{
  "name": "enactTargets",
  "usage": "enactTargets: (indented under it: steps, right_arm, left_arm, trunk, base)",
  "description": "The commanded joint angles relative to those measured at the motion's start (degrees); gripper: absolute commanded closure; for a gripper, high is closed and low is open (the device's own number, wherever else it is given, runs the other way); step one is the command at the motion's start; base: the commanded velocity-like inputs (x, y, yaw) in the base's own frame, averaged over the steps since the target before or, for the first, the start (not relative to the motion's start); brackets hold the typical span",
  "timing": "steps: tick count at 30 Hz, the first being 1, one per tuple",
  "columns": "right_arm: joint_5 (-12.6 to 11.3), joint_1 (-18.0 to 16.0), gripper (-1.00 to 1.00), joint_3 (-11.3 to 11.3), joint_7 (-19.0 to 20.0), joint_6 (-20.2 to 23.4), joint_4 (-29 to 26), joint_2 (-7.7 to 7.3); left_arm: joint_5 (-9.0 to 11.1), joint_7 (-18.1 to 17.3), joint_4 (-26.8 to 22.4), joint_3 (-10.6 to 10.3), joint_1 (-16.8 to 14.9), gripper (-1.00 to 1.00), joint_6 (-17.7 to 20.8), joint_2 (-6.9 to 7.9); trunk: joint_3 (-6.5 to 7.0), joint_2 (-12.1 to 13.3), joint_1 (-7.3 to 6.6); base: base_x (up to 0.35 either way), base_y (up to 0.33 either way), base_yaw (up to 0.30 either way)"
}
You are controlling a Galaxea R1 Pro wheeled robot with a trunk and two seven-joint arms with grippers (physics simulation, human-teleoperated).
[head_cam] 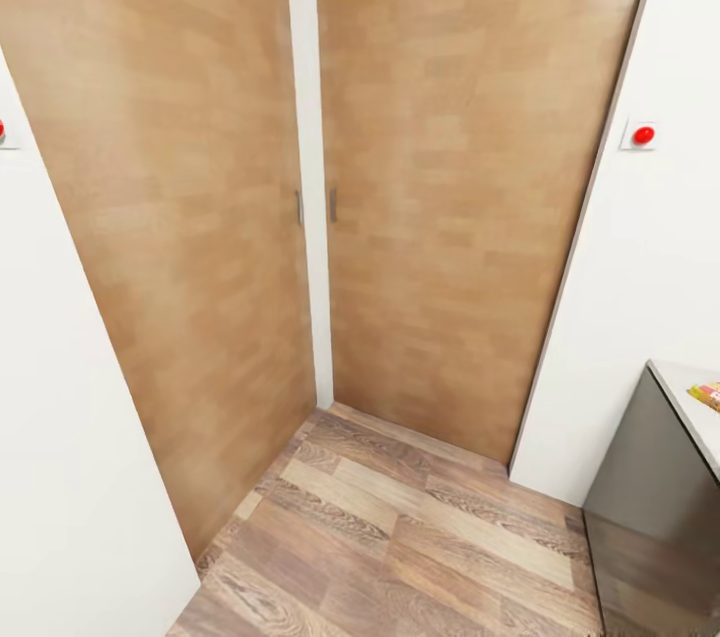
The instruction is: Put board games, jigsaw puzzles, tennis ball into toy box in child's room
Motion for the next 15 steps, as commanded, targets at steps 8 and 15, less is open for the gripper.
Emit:
enactTargets:
  steps: [8,15]
  right_arm:
    - [0.0,0.0,-1.00,0.0,0.0,0.0,0.0,0.01]
    - [-0.1,0.0,-1.00,0.0,0.0,0.0,0.0,0.01]
  left_arm:
    - [-0.1,0.0,0.0,0.0,0.0,-1.00,0.0,0.00]
    - [-0.1,0.0,0.0,0.0,0.0,-1.00,0.0,0.00]
  trunk:
    - [1.17,3.2,-1.77]
    - [2.21,6.0,-3.30]
  base:
    - [0.000,0.000,-0.249]
    - [0.000,0.000,-0.256]
